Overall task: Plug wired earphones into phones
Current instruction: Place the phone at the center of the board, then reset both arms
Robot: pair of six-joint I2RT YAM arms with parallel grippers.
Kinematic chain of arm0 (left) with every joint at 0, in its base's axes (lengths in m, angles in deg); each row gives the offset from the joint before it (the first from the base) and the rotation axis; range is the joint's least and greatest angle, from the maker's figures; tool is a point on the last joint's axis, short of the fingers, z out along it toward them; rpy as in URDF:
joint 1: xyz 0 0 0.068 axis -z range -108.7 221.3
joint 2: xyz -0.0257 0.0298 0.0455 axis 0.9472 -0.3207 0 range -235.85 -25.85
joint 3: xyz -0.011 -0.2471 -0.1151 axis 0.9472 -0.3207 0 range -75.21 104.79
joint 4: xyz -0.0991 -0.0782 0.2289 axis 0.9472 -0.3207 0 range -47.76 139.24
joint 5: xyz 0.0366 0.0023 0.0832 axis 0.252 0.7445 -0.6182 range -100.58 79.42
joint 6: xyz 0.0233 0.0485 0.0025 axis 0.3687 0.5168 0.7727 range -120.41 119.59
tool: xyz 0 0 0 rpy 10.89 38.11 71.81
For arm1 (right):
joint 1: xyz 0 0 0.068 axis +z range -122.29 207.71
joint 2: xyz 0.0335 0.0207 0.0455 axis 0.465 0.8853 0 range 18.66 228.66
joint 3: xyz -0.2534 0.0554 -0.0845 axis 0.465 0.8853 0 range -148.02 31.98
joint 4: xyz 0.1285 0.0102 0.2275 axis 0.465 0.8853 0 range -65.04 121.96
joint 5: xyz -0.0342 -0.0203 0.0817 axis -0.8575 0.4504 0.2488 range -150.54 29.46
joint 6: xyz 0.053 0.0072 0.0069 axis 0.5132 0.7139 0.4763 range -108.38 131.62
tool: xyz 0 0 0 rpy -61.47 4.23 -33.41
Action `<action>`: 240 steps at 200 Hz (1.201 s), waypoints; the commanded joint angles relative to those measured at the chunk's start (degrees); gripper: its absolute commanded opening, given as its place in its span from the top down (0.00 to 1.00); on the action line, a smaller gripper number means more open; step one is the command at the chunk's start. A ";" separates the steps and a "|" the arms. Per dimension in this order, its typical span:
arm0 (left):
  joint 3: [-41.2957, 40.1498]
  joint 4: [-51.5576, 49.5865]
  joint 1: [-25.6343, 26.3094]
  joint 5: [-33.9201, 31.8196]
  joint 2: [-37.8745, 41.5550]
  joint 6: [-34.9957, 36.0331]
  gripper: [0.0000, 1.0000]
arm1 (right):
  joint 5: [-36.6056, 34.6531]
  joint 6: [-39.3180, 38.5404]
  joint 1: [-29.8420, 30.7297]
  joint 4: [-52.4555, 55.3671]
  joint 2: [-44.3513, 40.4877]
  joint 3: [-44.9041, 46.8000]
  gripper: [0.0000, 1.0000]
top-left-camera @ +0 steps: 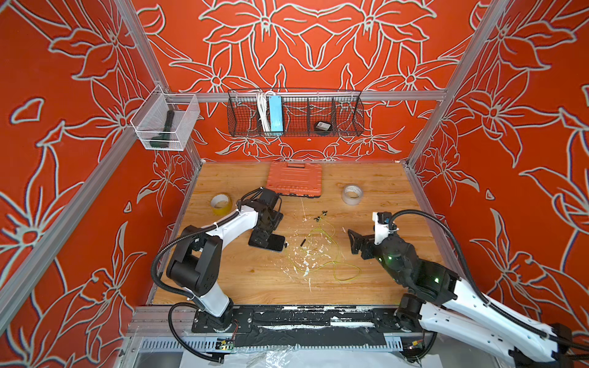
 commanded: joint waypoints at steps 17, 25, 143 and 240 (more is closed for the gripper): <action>-0.46 4.84 -0.53 -19.19 7.34 23.57 0.02 | -9.58 -27.91 -0.23 -21.51 -1.47 6.26 0.02; -3.44 10.52 -0.52 -20.68 10.22 28.42 0.02 | -12.97 -31.66 -0.52 -28.01 -0.27 8.03 0.02; -48.96 84.38 -7.33 -31.84 29.37 71.70 0.02 | 0.79 -27.20 -35.68 -44.98 30.36 14.36 0.02; -52.71 96.01 -16.81 -14.50 16.35 74.76 0.02 | 13.82 -25.63 -45.61 -61.14 42.81 16.55 0.02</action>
